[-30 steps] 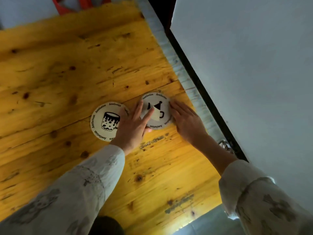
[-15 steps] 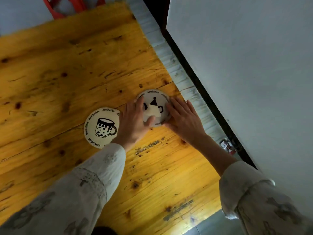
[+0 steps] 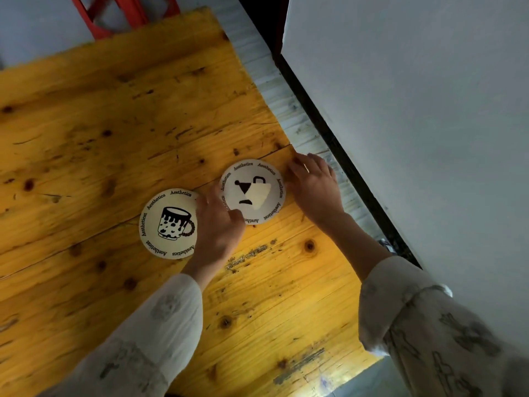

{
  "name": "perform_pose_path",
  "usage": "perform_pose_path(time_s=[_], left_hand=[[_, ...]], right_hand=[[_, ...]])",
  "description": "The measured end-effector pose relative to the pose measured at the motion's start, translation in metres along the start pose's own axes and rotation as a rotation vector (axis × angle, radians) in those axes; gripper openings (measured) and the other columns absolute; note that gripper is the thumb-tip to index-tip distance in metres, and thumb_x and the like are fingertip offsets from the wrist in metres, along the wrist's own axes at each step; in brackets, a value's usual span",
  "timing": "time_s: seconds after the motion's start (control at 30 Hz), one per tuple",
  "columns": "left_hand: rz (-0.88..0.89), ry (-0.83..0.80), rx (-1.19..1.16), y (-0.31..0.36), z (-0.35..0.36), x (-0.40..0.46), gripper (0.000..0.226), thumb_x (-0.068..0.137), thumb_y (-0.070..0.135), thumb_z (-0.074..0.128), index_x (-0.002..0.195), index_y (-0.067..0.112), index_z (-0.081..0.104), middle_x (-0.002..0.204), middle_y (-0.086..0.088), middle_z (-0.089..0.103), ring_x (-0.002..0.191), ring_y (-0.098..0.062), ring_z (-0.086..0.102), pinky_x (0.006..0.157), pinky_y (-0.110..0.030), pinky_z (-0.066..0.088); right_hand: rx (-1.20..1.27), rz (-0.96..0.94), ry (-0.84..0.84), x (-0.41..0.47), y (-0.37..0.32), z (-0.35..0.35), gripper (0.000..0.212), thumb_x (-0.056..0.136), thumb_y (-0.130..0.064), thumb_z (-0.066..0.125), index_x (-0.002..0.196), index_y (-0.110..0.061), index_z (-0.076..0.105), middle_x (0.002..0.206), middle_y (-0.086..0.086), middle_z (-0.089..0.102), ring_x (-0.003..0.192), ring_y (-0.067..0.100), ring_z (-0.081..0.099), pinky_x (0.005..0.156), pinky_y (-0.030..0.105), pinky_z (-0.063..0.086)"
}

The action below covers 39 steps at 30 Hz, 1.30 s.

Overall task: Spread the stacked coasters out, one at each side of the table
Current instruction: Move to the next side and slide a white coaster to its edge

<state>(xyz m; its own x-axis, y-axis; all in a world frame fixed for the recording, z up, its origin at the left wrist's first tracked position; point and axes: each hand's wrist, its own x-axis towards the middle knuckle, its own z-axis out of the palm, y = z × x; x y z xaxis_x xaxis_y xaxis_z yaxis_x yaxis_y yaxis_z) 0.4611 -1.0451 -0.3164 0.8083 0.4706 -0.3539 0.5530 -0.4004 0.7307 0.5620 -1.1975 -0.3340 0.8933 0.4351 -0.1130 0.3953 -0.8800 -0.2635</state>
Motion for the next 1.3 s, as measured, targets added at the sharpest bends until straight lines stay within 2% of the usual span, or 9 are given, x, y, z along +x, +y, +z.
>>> perform_pose_path(time_s=[0.1, 0.27, 0.4, 0.5, 0.63, 0.73, 0.87, 1.0, 1.3], left_hand=[[-0.030, -0.003, 0.021, 0.003, -0.006, 0.012, 0.054, 0.081, 0.000, 0.049, 0.131, 0.008, 0.033, 0.132, -0.019, 0.036, 0.118, -0.036, 0.043, 0.099, -0.051, 0.045], [0.004, -0.176, 0.180, 0.023, -0.014, 0.045, 0.065, 0.088, 0.003, 0.040, 0.144, 0.010, 0.007, 0.154, -0.017, 0.010, 0.141, -0.037, 0.005, 0.116, -0.051, 0.014], [-0.016, -0.249, 0.174, 0.027, -0.013, 0.051, 0.058, 0.088, 0.003, 0.037, 0.141, 0.005, 0.016, 0.151, -0.021, 0.017, 0.139, -0.040, 0.012, 0.113, -0.056, 0.020], [-0.015, -0.226, 0.111, 0.018, -0.010, 0.042, 0.058, 0.083, 0.001, 0.040, 0.139, 0.009, 0.025, 0.146, -0.020, 0.026, 0.136, -0.039, 0.019, 0.112, -0.055, 0.024], [-0.055, -0.209, -0.146, 0.011, -0.006, 0.029, 0.056, 0.080, -0.004, 0.041, 0.132, 0.016, 0.039, 0.136, -0.015, 0.044, 0.125, -0.028, 0.042, 0.101, -0.046, 0.042], [-0.074, -0.170, -0.194, 0.009, -0.006, 0.028, 0.050, 0.080, -0.004, 0.042, 0.126, 0.015, 0.044, 0.133, -0.014, 0.046, 0.116, -0.024, 0.049, 0.087, -0.033, 0.045], [-0.011, -0.206, -0.132, 0.006, -0.004, 0.031, 0.057, 0.079, -0.001, 0.056, 0.131, 0.015, 0.039, 0.135, -0.014, 0.043, 0.124, -0.029, 0.043, 0.100, -0.047, 0.044], [0.034, -0.171, -0.147, 0.004, 0.008, 0.021, 0.073, 0.078, -0.002, 0.062, 0.140, 0.015, 0.027, 0.139, -0.015, 0.034, 0.127, -0.034, 0.040, 0.102, -0.052, 0.042], [0.047, -0.113, -0.152, 0.013, 0.018, 0.039, 0.073, 0.079, 0.004, 0.062, 0.140, 0.019, 0.025, 0.145, -0.012, 0.034, 0.130, -0.033, 0.039, 0.102, -0.053, 0.041]], right_hand=[[0.102, 0.075, 0.095, -0.011, -0.010, -0.002, 0.033, 0.095, -0.027, 0.047, 0.118, -0.008, 0.060, 0.125, 0.013, 0.056, 0.114, 0.029, 0.049, 0.097, 0.040, 0.044], [0.503, 0.345, -0.024, -0.039, -0.028, -0.003, 0.023, 0.092, -0.014, 0.048, 0.100, -0.002, 0.066, 0.099, 0.021, 0.067, 0.079, 0.024, 0.059, 0.066, 0.027, 0.047], [1.087, 0.704, -0.202, -0.033, -0.040, -0.021, 0.027, 0.094, -0.010, 0.044, 0.113, -0.003, 0.060, 0.103, 0.026, 0.066, 0.102, 0.037, 0.063, 0.093, 0.049, 0.053], [1.270, 0.762, -0.228, -0.018, -0.037, -0.029, 0.035, 0.095, -0.008, 0.041, 0.129, -0.003, 0.050, 0.105, 0.020, 0.062, 0.103, 0.029, 0.060, 0.100, 0.046, 0.049], [1.320, 0.705, -0.095, 0.007, -0.031, -0.037, 0.039, 0.097, -0.008, 0.038, 0.136, -0.006, 0.041, 0.139, 0.014, 0.048, 0.130, 0.027, 0.044, 0.113, 0.045, 0.035], [1.173, 0.711, 0.004, 0.010, -0.028, -0.035, 0.036, 0.098, -0.012, 0.035, 0.132, -0.010, 0.047, 0.138, 0.012, 0.052, 0.125, 0.025, 0.050, 0.110, 0.044, 0.040], [1.010, 0.703, -0.064, -0.009, -0.028, -0.022, 0.031, 0.093, -0.011, 0.038, 0.114, -0.010, 0.061, 0.114, 0.022, 0.065, 0.104, 0.042, 0.061, 0.090, 0.061, 0.050], [1.061, 0.665, -0.050, -0.007, -0.028, -0.019, 0.036, 0.093, -0.010, 0.039, 0.124, -0.012, 0.056, 0.124, 0.013, 0.061, 0.110, 0.031, 0.059, 0.098, 0.052, 0.048], [1.095, 0.644, -0.034, 0.017, -0.021, -0.023, 0.036, 0.095, -0.011, 0.040, 0.130, -0.010, 0.051, 0.136, 0.011, 0.054, 0.125, 0.026, 0.050, 0.108, 0.045, 0.042]])
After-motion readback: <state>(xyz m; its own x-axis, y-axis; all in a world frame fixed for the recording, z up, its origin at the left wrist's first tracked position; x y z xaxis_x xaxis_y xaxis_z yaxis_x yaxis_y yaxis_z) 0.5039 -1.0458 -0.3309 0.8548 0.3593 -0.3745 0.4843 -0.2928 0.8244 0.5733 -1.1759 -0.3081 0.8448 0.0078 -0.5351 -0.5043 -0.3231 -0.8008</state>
